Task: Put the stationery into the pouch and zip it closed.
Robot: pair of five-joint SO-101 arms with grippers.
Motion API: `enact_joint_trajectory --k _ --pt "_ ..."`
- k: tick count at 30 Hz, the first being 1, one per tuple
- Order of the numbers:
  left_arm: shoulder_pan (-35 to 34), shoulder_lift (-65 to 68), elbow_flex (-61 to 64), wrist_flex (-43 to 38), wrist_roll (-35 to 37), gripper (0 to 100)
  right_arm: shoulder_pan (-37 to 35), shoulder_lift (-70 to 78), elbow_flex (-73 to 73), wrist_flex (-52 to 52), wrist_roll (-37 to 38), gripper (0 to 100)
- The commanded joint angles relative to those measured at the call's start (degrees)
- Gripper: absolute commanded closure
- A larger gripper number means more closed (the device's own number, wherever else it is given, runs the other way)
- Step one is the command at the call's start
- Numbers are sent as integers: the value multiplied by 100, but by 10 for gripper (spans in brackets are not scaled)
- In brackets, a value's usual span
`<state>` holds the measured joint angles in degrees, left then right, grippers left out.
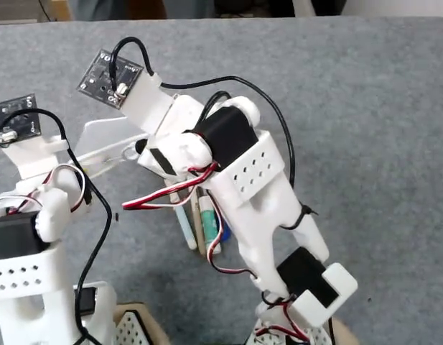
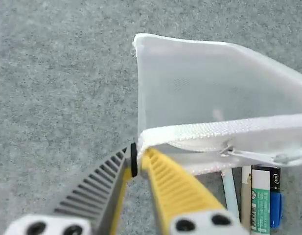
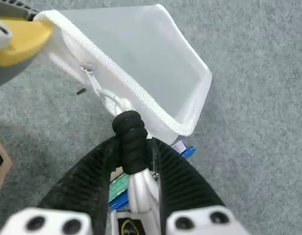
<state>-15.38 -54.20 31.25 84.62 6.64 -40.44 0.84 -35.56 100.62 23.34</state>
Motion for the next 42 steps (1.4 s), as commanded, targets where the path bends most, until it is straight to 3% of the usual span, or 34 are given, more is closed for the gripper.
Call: enact_joint_trajectory --k 1,8,18,42 --pt "-22 18 -31 -97 -79 973 97 -84 -347 26 -44 986" --pt "-22 18 -66 -70 -97 972 202 -84 -338 26 -44 986" --pt "-22 18 -145 -53 -97 972 1327 -251 -338 26 -290 986" --pt "-22 18 -136 -53 -97 972 1855 -479 -330 26 -334 985"
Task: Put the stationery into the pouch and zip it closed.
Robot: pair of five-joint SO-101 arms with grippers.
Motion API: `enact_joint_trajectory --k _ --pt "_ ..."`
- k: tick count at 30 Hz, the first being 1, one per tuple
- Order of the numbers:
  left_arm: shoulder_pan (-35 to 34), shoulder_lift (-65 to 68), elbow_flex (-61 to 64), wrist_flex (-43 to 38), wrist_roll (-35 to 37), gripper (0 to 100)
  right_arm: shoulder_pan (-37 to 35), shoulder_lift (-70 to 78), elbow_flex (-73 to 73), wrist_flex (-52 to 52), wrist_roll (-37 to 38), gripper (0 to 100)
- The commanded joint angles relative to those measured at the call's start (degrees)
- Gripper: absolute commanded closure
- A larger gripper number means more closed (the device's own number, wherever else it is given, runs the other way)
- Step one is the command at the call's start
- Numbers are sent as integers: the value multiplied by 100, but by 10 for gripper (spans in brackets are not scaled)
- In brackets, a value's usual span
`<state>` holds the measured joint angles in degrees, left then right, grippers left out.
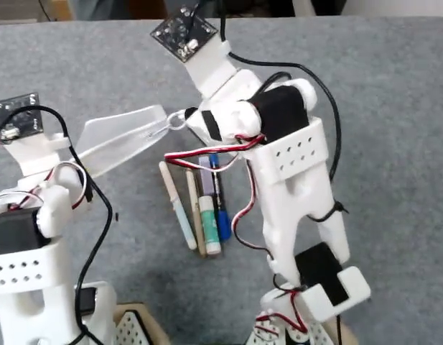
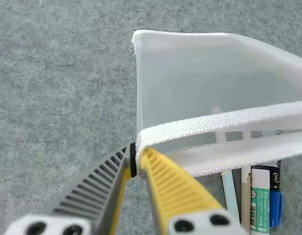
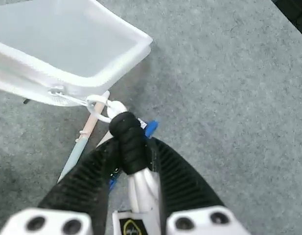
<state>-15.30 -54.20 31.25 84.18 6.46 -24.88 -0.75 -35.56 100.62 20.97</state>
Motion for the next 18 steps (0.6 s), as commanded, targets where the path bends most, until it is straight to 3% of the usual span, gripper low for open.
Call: enact_joint_trajectory --k 1,5,10,13,18 --pt "-31 18 -136 -9 -79 972 299 -321 -330 26 -97 985" --pt "-31 18 -136 -9 -79 972 193 -321 -330 44 -53 965" --pt "-31 18 -145 -9 -79 972 -220 -418 -92 62 -44 783" --pt "-31 18 -154 -9 -79 972 -677 -725 426 53 237 727" --pt "-31 18 -171 -18 -79 972 -1749 -1631 1648 53 914 722"
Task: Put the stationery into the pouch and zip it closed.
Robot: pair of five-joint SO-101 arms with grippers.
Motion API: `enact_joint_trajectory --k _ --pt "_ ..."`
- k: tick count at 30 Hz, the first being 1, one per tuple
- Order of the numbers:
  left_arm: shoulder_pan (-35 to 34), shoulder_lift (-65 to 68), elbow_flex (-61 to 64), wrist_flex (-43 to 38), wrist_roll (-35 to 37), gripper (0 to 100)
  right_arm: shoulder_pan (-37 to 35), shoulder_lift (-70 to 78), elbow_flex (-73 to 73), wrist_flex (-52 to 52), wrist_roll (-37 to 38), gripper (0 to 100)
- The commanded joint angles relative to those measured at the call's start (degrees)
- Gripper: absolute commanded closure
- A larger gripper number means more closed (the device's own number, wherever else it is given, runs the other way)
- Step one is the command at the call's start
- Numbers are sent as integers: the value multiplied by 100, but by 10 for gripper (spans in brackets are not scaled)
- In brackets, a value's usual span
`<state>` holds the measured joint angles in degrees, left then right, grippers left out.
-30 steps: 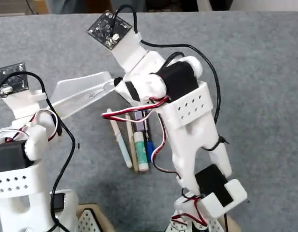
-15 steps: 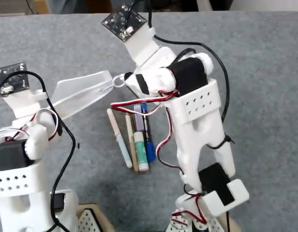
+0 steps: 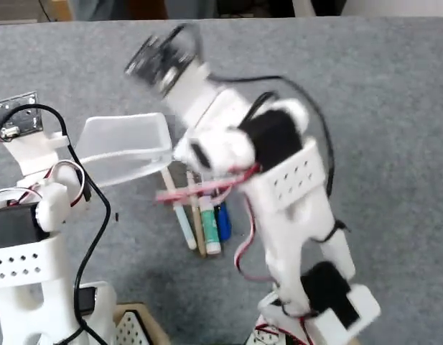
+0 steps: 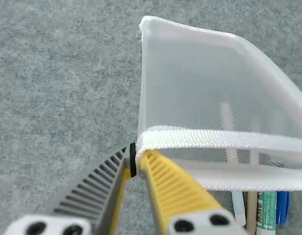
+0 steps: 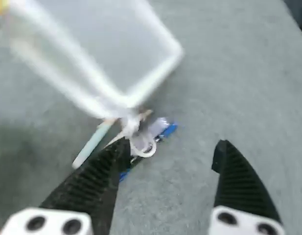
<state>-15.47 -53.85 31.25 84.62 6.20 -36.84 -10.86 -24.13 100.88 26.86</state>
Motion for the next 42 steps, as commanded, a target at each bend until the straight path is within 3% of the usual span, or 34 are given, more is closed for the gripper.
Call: enact_joint_trajectory --k 1,6,13,23,32,42 --pt "-13 -18 -233 -44 -53 972 -721 -831 716 18 404 722" --pt "171 9 -866 264 -44 972 -1143 -1640 1455 9 413 722" --pt "892 756 -2536 1653 -9 972 -1125 -2264 1692 9 404 722" --pt "936 888 -2765 1635 246 973 -1116 -2563 1877 -18 246 723" --pt "910 1152 -2457 1609 229 972 -1099 -1938 2264 -923 448 723" --pt "927 1152 -2396 1600 220 972 -536 -848 2097 -1424 659 723"
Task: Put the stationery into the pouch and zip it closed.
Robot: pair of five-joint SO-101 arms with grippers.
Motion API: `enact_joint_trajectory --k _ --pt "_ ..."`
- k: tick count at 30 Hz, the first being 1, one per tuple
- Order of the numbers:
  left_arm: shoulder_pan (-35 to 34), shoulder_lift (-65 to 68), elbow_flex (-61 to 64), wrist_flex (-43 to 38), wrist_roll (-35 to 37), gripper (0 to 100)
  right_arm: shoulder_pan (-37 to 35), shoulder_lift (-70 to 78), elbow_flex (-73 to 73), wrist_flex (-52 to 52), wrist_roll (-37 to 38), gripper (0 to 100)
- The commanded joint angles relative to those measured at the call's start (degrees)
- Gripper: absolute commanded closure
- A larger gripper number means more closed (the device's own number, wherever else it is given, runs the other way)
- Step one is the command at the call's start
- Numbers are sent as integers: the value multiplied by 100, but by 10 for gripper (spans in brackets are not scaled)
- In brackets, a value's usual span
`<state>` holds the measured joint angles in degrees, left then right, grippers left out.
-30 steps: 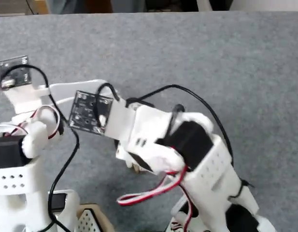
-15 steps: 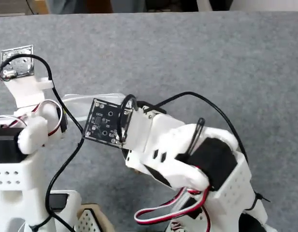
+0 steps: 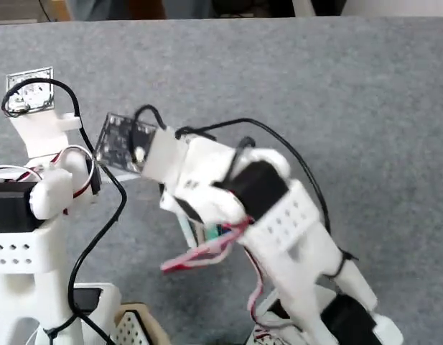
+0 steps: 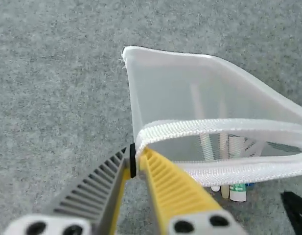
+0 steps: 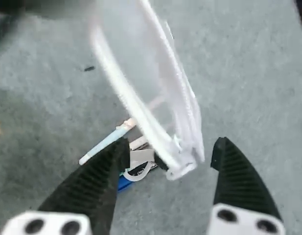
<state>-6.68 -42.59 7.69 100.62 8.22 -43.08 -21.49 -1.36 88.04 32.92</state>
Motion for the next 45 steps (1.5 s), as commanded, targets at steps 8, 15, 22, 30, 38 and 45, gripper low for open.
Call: enact_joint_trajectory --k 8,15,22,30,38,45 --pt "31 35 -13 -70 18 972 220 646 -180 -229 580 724" --pt "48 35 4 -70 18 972 237 963 -171 -457 712 855" --pt "40 44 13 -70 18 972 316 1024 -136 -756 695 885" --pt "40 44 13 -70 18 972 360 1015 -127 -853 686 974" --pt "40 44 13 -70 35 971 484 989 -127 -862 686 986" --pt "40 44 -48 -70 0 970 484 989 -127 -835 677 986"
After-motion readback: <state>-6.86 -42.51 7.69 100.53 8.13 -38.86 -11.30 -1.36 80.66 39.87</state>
